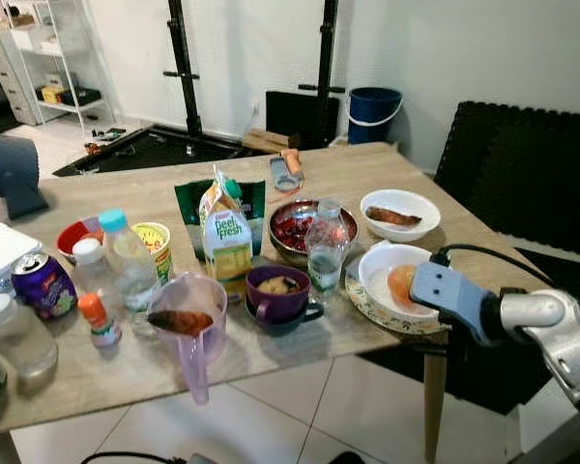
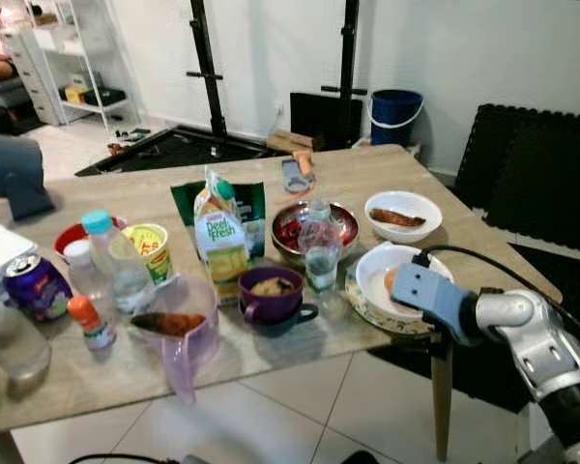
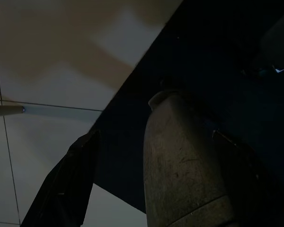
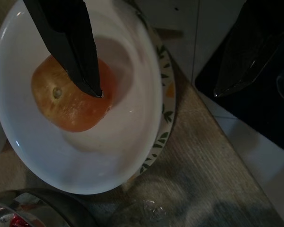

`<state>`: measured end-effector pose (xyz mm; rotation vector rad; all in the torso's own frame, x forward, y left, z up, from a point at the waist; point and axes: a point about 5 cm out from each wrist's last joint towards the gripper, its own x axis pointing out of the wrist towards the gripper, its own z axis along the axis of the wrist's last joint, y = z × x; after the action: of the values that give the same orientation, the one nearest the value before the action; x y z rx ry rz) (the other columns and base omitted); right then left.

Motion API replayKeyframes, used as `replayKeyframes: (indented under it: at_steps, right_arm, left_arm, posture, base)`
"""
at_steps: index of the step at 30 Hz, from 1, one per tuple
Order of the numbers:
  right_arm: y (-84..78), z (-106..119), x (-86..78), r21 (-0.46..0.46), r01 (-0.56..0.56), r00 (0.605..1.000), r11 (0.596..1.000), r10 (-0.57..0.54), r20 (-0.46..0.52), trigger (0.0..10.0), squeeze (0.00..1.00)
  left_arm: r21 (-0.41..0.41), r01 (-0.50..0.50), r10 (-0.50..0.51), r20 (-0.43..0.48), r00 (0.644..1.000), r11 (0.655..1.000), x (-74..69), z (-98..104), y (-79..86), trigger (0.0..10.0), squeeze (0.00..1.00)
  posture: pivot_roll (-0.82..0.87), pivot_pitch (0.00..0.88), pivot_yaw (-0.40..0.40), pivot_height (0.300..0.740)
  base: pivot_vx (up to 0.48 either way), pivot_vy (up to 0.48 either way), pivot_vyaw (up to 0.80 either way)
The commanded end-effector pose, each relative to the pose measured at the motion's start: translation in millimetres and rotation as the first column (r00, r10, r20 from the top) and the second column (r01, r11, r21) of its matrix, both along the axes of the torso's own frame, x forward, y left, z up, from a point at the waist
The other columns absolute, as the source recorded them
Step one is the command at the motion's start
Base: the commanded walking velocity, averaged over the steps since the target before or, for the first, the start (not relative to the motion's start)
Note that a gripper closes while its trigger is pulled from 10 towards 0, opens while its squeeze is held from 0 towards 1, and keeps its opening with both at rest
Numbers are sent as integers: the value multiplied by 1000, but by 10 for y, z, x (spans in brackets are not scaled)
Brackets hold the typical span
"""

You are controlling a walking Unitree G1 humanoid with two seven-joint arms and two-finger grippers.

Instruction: Restocking fridge

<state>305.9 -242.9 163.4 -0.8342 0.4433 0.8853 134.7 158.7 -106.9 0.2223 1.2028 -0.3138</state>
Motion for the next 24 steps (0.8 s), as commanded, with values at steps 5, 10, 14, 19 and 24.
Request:
replayKeyframes:
  at_steps: [5, 10, 14, 19, 24]
  right_arm:
    - [14, -1, 100, -60, -16, 1000, 998, 16, -13, 10000, 0]
    - [19, 0, 158, -116, -25, 999, 993, 22, -30, 10000, 0]
    - [7, -30, 194, -169, -30, 999, 985, 21, -50, 8039, 0]
    - [0, -43, 203, -185, -36, 998, 982, 24, -63, 6000, 0]
    - [-10, -42, 232, -195, -48, 997, 980, 36, -69, 2314, 0]
  left_arm:
    - [-6, -3, 3, -3, 1000, 1000, -19, -9, -45, 10000, 0]
    - [-10, -12, 12, -2, 1000, 1000, -19, -9, -59, 10000, 0]
    - [-12, -15, 15, -2, 1000, 1000, -20, -10, -64, 10000, 0]
    - [-12, -17, 17, -2, 1000, 1000, -21, -10, -65, 10000, 0]
    - [-7, -21, 21, -4, 1000, 1000, -35, -14, -48, 10000, 0]
  posture:
    - [-143, 0, 6, 740]
    - [-141, 0, 0, 740]
    - [-136, 0, -4, 740]
    - [-136, 0, -4, 740]
    - [-130, 0, -9, 740]
  base:
    - [0, 0, 0]
    - [0, 0, 0]
    - [0, 0, 0]
    - [0, 0, 0]
    - [0, 0, 0]
